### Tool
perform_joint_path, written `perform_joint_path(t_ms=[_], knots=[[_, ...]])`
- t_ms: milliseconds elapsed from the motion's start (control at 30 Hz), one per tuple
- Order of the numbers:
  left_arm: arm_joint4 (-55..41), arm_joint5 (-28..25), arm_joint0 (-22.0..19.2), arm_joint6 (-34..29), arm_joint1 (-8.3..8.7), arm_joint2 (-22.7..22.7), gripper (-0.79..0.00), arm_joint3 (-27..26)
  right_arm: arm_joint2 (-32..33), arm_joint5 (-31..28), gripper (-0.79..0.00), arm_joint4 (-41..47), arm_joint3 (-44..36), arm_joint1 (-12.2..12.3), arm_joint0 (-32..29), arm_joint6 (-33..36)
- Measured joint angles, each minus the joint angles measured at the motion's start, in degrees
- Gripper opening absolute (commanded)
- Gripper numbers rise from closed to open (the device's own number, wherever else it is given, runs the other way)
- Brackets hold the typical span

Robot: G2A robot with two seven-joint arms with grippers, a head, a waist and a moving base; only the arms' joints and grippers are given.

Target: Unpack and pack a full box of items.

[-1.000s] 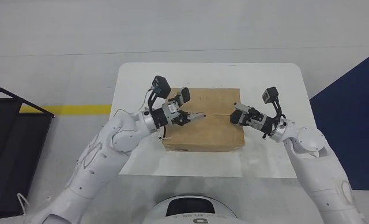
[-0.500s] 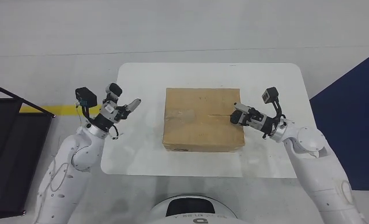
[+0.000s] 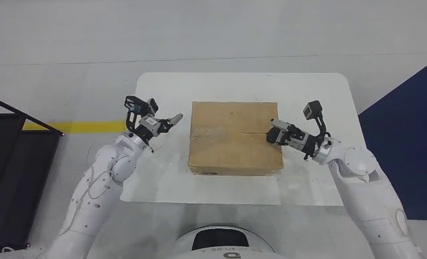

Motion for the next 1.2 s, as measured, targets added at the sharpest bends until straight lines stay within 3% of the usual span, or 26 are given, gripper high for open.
perform_joint_path(t_ms=[200, 900, 1200], knots=[[4.28, 0.27, -1.49, 0.96, -0.66, 3.91, 0.0, 1.02, 0.0, 0.0, 0.0, 0.0, 0.0, 0.0, 0.0, 0.0], [7.77, 0.63, -3.33, 1.21, -1.57, 6.51, 0.0, 1.51, 0.0, 0.0, 0.0, 0.0, 0.0, 0.0, 0.0, 0.0], [6.47, -1.94, -1.32, 3.24, -0.89, 2.59, 0.0, 0.45, 0.0, 0.0, 0.0, 0.0, 0.0, 0.0, 0.0, 0.0]])
